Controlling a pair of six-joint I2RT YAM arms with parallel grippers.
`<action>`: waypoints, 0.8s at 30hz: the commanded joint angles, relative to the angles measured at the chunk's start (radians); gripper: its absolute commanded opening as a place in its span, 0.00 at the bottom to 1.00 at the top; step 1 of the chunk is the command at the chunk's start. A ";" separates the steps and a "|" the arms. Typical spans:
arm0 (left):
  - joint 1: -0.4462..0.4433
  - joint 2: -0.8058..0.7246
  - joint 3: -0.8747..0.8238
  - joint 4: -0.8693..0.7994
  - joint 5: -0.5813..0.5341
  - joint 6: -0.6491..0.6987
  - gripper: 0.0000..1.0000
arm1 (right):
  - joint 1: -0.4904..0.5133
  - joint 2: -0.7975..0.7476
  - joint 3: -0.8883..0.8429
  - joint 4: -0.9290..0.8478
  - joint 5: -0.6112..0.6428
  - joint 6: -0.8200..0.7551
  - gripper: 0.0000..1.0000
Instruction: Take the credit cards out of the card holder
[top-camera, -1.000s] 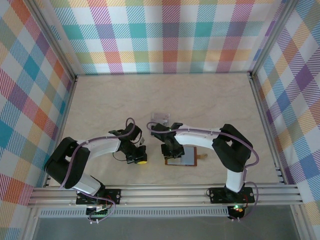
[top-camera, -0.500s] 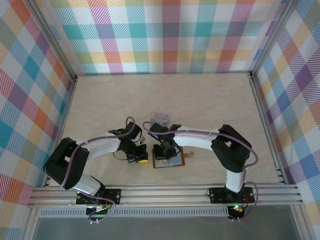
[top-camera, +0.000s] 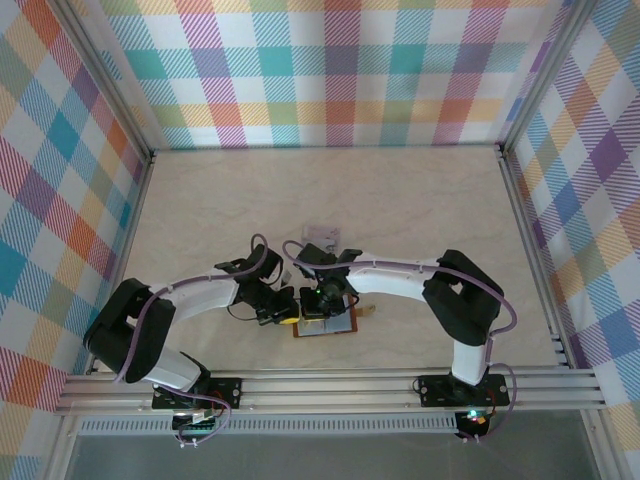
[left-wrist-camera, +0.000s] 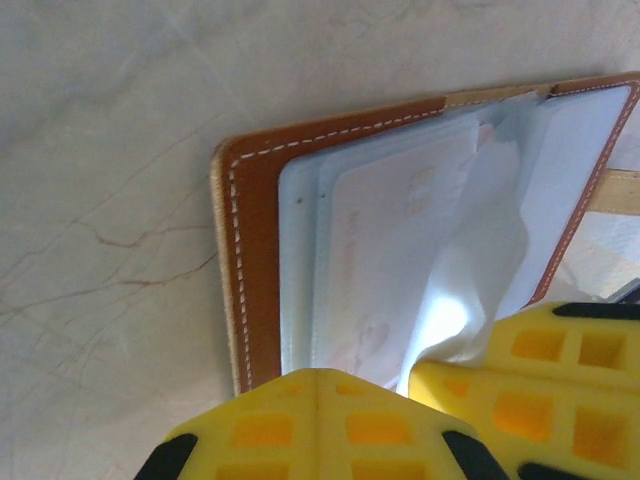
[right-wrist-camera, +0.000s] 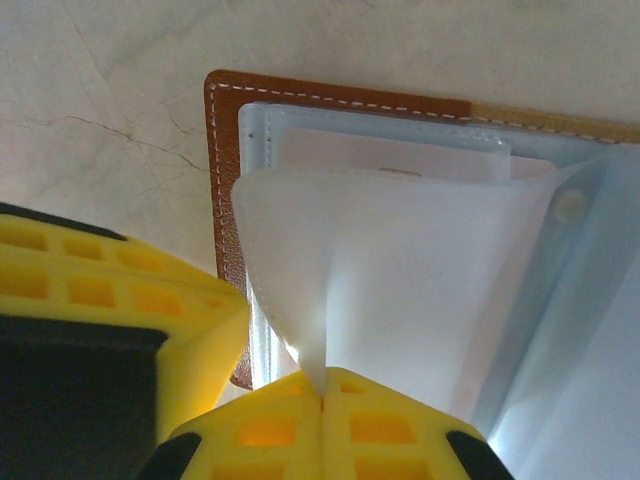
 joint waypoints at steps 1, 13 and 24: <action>-0.006 0.055 -0.010 -0.008 0.006 0.000 0.00 | 0.006 -0.052 0.003 -0.026 0.013 -0.014 0.06; -0.004 0.105 -0.017 -0.070 -0.078 0.028 0.00 | 0.002 -0.061 0.070 -0.382 0.339 -0.076 0.27; -0.006 0.072 0.005 -0.100 -0.078 0.035 0.00 | -0.013 -0.061 0.123 -0.464 0.424 -0.083 0.29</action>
